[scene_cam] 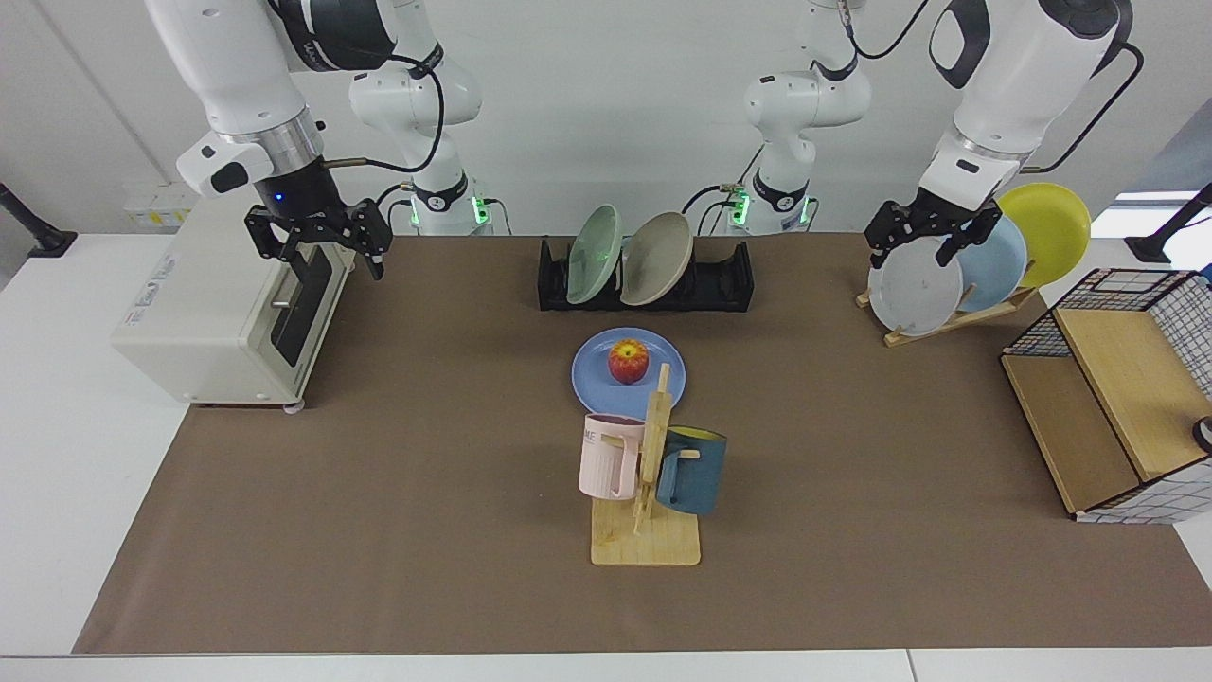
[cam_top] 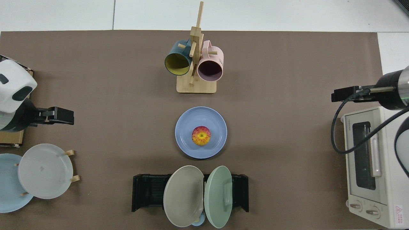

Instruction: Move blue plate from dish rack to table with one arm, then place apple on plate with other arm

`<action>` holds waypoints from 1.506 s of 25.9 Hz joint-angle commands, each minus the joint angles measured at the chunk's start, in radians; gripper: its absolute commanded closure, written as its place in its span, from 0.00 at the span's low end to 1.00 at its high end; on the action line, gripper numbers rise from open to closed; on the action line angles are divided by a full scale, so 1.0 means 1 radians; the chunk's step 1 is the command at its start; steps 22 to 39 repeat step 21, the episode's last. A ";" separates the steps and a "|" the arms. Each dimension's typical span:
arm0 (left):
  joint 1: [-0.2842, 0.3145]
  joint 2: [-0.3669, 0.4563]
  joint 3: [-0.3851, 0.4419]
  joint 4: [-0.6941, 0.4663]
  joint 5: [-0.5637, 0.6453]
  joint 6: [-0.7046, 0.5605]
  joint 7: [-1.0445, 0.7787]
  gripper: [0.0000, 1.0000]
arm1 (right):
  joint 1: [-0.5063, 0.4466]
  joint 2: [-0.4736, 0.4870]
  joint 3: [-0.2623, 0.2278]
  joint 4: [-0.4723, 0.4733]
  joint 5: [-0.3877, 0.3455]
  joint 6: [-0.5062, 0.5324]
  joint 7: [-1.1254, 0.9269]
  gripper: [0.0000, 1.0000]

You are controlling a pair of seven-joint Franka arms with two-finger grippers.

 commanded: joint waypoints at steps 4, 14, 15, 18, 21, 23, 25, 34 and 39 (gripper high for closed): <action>-0.002 -0.028 0.003 0.002 0.016 -0.011 -0.001 0.00 | -0.005 0.047 0.012 0.036 -0.037 0.026 0.007 0.00; -0.002 -0.030 0.005 0.002 0.016 -0.013 -0.001 0.00 | 0.000 0.033 0.011 0.036 -0.019 -0.084 0.021 0.00; -0.002 -0.030 0.005 0.002 0.016 -0.013 -0.001 0.00 | -0.003 0.030 0.011 0.033 -0.020 -0.086 0.022 0.00; -0.002 -0.030 0.005 0.002 0.016 -0.013 -0.001 0.00 | -0.005 0.028 0.011 0.027 -0.027 -0.084 0.030 0.00; -0.002 -0.030 0.005 0.002 0.016 -0.013 -0.001 0.00 | -0.005 0.022 0.012 0.024 -0.031 -0.083 0.051 0.00; -0.002 -0.030 0.005 0.002 0.016 -0.013 -0.001 0.00 | -0.005 0.022 0.012 0.024 -0.031 -0.083 0.051 0.00; -0.002 -0.030 0.005 0.002 0.016 -0.013 -0.001 0.00 | -0.005 0.022 0.012 0.024 -0.031 -0.083 0.051 0.00; -0.002 -0.030 0.005 0.002 0.016 -0.013 -0.001 0.00 | -0.005 0.022 0.012 0.024 -0.031 -0.083 0.051 0.00; -0.002 -0.030 0.005 0.002 0.016 -0.013 -0.001 0.00 | -0.005 0.022 0.012 0.024 -0.031 -0.083 0.051 0.00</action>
